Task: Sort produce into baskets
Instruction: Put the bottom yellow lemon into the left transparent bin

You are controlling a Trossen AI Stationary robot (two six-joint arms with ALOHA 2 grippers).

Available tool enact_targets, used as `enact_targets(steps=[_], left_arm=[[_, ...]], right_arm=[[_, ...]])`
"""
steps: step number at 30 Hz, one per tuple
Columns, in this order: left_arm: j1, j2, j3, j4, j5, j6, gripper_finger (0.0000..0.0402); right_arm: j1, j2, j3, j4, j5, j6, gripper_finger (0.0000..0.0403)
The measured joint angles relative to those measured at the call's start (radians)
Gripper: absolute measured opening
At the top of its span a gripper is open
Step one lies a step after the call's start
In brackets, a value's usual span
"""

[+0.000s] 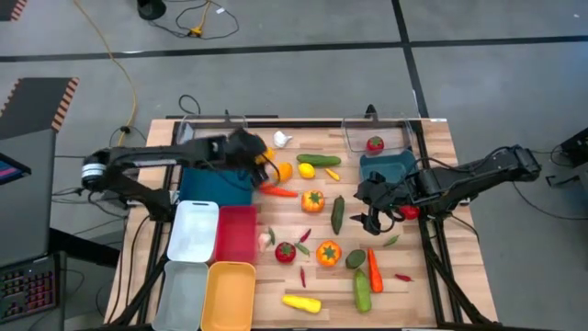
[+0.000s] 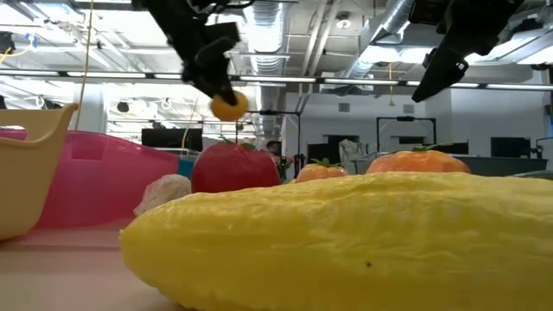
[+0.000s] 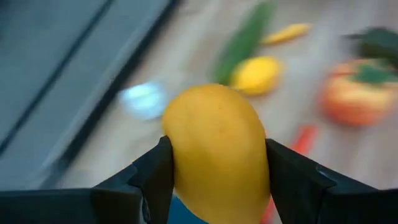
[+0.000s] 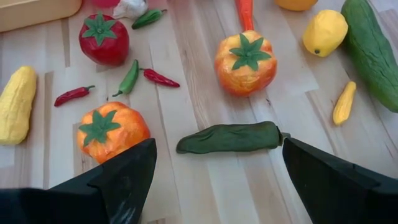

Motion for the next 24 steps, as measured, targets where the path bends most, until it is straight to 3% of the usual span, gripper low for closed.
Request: enact_targets(steps=[6, 12, 17, 24], left_arm=[[0.172, -0.063, 0.000, -0.136, -0.091, -0.001, 0.0204], [0.313, -0.047, 0.000, -0.199, -0.105, 0.006, 0.0204], [0.372, -0.041, 0.000, -0.199, -0.098, 0.047, 0.0218], [0.394, -0.041, 0.000, -0.202, -0.098, 0.041, 0.0276]], right_arm=[[0.000, 0.000, 0.000, 0.000, 0.000, 0.000, 0.0377], [0.000, 0.000, 0.000, 0.000, 0.000, 0.000, 0.0377], [0.000, 0.000, 0.000, 0.000, 0.000, 0.000, 0.0377], [0.000, 0.000, 0.000, -0.001, 0.000, 0.000, 0.0377]])
